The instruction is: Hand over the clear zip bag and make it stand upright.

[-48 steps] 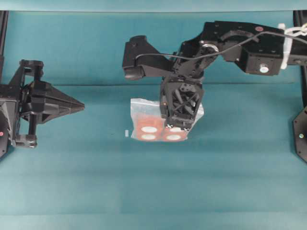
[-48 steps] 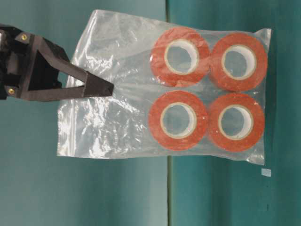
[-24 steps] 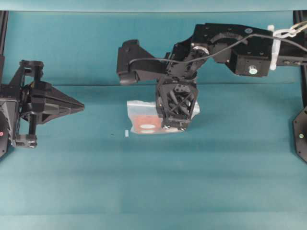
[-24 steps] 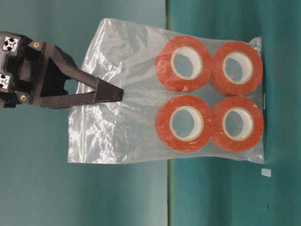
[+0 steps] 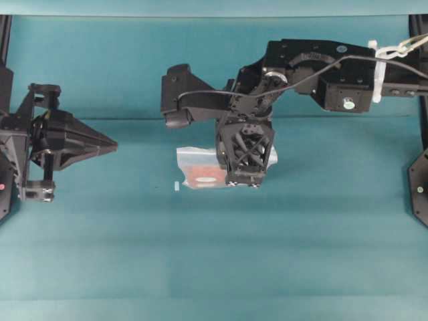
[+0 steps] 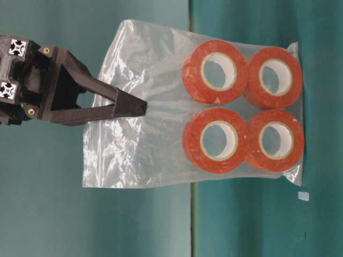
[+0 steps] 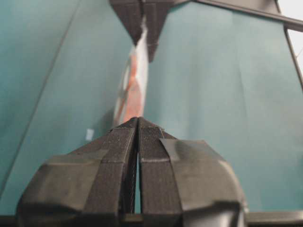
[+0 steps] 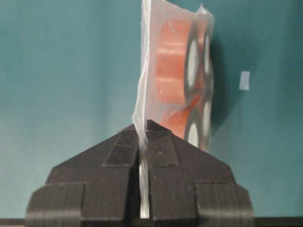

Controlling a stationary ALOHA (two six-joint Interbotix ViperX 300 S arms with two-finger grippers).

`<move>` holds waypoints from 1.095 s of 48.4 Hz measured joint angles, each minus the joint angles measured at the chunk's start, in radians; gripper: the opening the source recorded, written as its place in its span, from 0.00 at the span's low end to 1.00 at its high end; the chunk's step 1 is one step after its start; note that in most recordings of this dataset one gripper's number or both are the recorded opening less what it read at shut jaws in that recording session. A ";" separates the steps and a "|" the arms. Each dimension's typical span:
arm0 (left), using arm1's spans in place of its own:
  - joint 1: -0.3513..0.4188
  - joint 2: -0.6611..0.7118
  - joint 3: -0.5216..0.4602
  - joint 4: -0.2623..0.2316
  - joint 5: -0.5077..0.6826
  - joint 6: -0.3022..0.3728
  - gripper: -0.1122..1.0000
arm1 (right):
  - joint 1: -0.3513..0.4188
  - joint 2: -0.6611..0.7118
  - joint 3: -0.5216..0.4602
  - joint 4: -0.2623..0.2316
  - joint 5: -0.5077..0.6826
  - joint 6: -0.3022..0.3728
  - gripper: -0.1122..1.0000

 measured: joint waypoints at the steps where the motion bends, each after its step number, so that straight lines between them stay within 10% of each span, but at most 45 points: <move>1: -0.002 0.000 0.000 0.000 0.000 -0.003 0.09 | 0.000 0.000 0.000 0.000 0.002 0.000 0.11; 53: 0.008 0.146 0.075 0.000 -0.253 -0.077 0.09 | 0.011 0.006 0.000 -0.002 0.002 0.002 0.11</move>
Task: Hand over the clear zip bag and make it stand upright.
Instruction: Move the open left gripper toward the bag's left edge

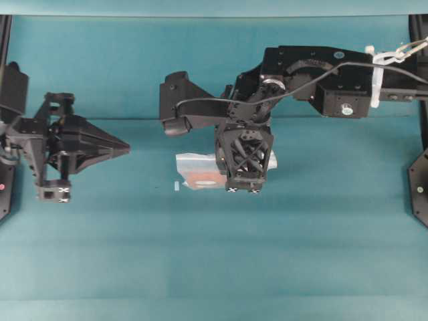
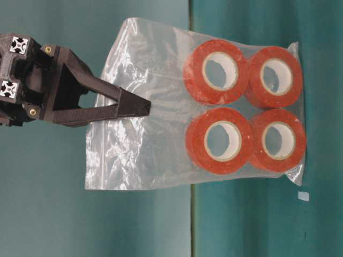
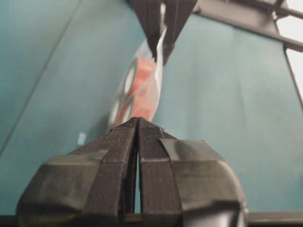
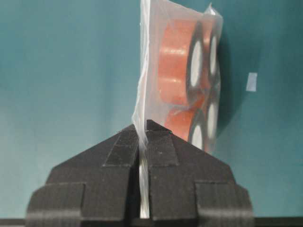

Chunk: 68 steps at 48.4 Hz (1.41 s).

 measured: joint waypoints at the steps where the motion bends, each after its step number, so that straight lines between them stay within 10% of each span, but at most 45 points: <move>1: 0.000 0.003 0.000 0.000 0.003 0.000 0.09 | 0.000 0.000 -0.002 0.000 0.000 0.000 0.11; 18: -0.017 0.040 -0.017 0.002 0.040 0.043 0.09 | 0.003 0.000 0.000 0.000 -0.005 0.000 0.11; 48: -0.018 0.199 0.034 0.000 -0.311 -0.032 0.11 | 0.006 0.000 0.000 0.000 -0.002 0.002 0.11; 68: -0.018 0.262 0.018 0.002 -0.233 -0.031 0.95 | 0.009 -0.002 0.000 0.000 0.002 0.023 0.11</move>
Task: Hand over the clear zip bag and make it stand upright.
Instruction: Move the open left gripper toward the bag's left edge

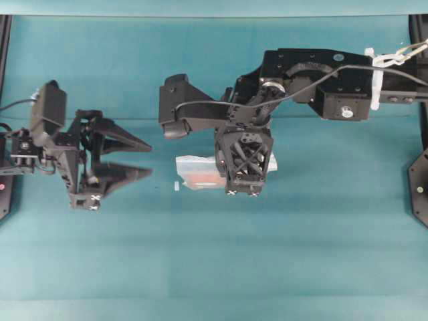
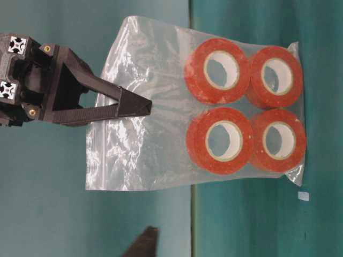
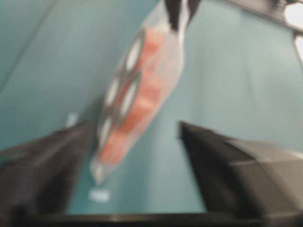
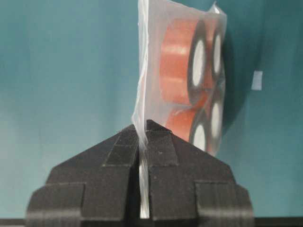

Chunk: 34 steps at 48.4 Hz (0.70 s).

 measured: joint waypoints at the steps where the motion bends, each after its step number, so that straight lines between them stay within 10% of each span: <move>1: -0.002 0.003 -0.003 0.000 0.014 0.006 0.97 | 0.000 0.002 0.002 0.000 0.000 0.002 0.11; 18: -0.020 0.167 -0.141 -0.002 0.133 0.212 0.96 | 0.000 0.002 0.011 0.002 -0.005 0.006 0.11; 34: -0.025 0.344 -0.204 -0.002 0.080 0.229 0.96 | 0.000 0.002 0.011 0.000 -0.008 0.008 0.11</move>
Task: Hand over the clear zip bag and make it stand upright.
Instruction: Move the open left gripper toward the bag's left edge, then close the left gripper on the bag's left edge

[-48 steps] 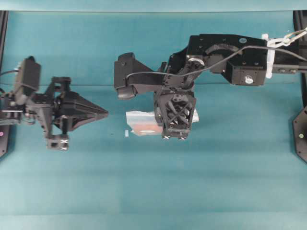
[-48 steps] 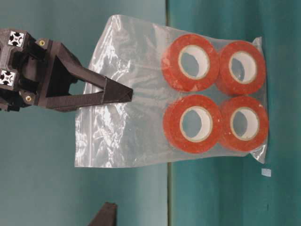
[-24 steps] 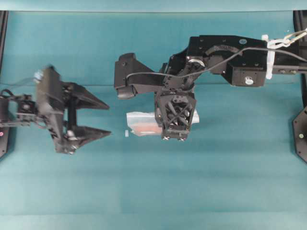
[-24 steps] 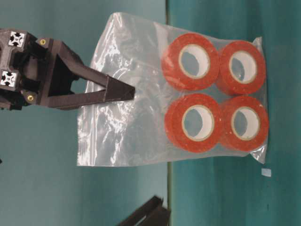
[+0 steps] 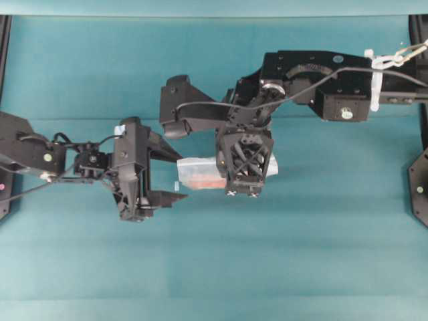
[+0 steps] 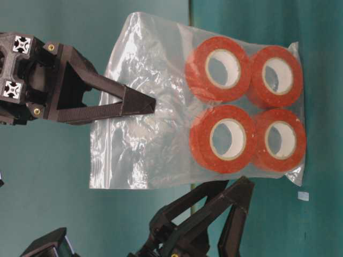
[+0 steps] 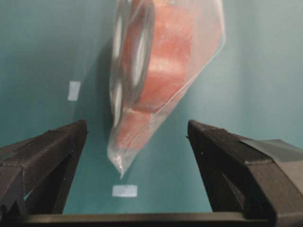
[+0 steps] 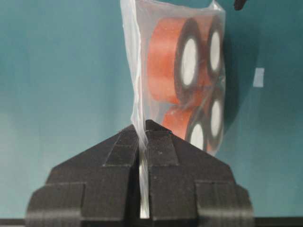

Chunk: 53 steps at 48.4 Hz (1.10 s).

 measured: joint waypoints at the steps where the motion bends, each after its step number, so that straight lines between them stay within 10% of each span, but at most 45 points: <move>1: 0.000 0.002 -0.002 0.002 -0.008 0.000 0.96 | 0.000 0.000 0.000 0.000 0.000 -0.002 0.11; 53: 0.029 0.242 -0.078 0.002 -0.295 -0.006 0.96 | -0.025 0.000 0.000 -0.002 -0.011 0.002 0.11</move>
